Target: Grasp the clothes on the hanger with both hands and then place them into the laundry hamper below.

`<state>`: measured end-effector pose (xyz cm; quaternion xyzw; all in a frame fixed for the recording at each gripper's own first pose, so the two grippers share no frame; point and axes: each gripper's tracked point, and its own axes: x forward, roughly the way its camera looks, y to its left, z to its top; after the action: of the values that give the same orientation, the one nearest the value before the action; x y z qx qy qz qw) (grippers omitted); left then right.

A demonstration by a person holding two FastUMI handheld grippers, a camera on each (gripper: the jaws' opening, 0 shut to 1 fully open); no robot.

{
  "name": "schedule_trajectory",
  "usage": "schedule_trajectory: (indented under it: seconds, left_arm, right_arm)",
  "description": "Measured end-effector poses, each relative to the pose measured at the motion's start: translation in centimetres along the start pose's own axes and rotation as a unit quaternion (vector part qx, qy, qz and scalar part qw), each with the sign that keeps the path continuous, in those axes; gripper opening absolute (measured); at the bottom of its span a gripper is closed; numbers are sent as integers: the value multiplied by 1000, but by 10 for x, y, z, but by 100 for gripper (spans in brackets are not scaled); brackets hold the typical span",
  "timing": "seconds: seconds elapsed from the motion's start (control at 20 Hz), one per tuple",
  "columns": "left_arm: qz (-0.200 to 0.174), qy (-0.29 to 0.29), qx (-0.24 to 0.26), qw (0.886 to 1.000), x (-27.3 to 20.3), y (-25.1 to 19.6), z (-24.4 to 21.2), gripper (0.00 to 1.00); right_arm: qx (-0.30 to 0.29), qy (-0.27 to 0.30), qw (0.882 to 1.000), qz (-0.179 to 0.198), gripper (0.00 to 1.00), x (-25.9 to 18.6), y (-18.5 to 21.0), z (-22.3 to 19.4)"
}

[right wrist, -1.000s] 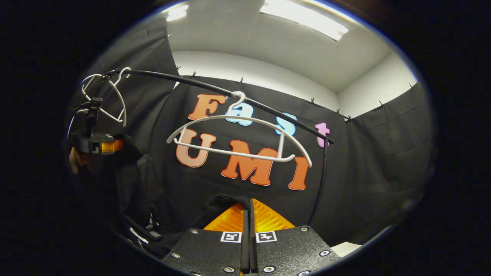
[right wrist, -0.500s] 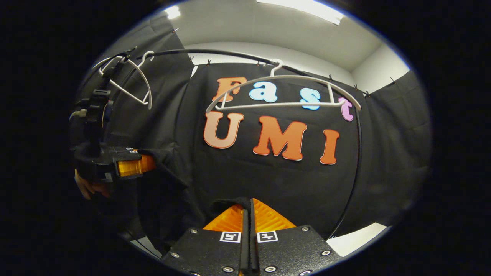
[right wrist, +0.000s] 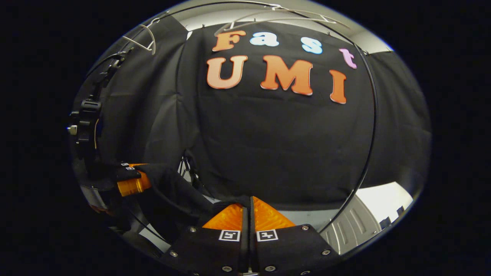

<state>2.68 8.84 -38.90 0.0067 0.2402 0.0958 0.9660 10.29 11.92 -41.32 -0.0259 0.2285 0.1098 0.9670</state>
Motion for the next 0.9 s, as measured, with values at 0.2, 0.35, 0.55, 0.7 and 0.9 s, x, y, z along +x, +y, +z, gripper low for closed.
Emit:
schedule_trajectory:
  seconds: [0.2, 0.35, 0.55, 0.7, 0.9]
  left_arm:
    - [-2, 79, -24, 997, 16, -2, -76, 8]
    - [15, 116, -7, 993, 20, 2, -118, 9]
    - [58, 172, 6, 983, 18, 16, -170, 24]
    - [55, 230, -50, 970, 8, 20, -203, 53]
    - [75, 255, -68, 962, 2, 34, -228, 87]
  right_arm:
    - [0, 56, 998, -3, 1, 8, 5, -78]
    - [-8, 91, 996, 12, 3, 13, 18, -116]
    - [12, 149, 988, 23, 6, 15, 32, -167]
    - [26, 181, 983, 25, 28, 10, 34, -202]
    - [56, 187, 980, 29, 57, 4, 38, -211]
